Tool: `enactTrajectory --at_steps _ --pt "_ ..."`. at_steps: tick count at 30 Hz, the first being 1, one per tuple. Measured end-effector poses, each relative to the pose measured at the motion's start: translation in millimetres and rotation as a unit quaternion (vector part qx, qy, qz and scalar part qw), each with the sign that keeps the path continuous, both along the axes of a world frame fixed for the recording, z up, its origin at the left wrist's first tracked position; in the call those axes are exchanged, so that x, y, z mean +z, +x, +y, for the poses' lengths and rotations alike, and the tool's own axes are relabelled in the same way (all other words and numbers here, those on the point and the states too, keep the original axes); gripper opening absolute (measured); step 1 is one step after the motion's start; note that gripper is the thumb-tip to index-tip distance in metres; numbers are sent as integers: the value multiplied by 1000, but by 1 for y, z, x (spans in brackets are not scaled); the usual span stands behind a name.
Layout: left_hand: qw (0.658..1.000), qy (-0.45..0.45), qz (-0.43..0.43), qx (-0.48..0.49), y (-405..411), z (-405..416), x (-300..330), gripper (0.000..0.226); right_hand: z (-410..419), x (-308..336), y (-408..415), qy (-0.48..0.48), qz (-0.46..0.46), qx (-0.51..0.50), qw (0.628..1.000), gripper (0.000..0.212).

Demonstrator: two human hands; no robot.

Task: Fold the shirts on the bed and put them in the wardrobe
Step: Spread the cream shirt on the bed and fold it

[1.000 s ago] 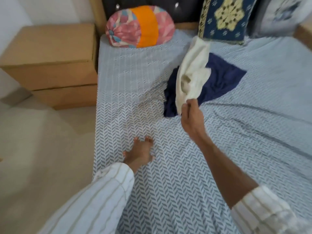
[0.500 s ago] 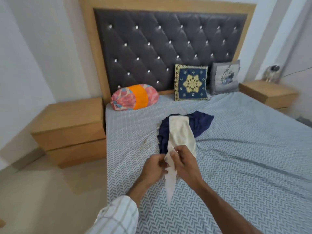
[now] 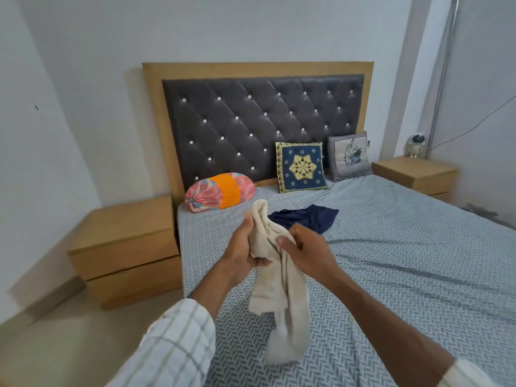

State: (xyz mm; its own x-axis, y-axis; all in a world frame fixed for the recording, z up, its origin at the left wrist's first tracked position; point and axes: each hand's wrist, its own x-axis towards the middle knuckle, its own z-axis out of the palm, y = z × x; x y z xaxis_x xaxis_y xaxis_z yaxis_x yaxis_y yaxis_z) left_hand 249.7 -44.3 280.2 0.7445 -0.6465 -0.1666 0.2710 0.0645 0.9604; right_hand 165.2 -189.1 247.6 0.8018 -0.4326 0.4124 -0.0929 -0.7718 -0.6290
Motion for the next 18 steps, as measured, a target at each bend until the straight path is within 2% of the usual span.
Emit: enactTrajectory --at_steps 1,4,7,10,14,18 --pt "1000 9 1 -11 -2 1 0 47 3 1 -3 26 -23 -7 999 35" --pt "993 88 -80 -27 -15 6 2 26 8 3 -11 139 -59 14 988 28" --pt "988 119 -88 49 -19 6 5 20 10 6 -19 216 -77 45 972 24" --pt "979 117 -116 120 -19 8 8 7 7 5 -28 229 -88 54 968 22" --pt "971 79 -150 166 -15 15 6 24 -1 0 -37 207 -76 41 974 23" --pt "956 141 -193 168 -1 27 4 12 -23 7 -40 172 -68 -5 983 29"
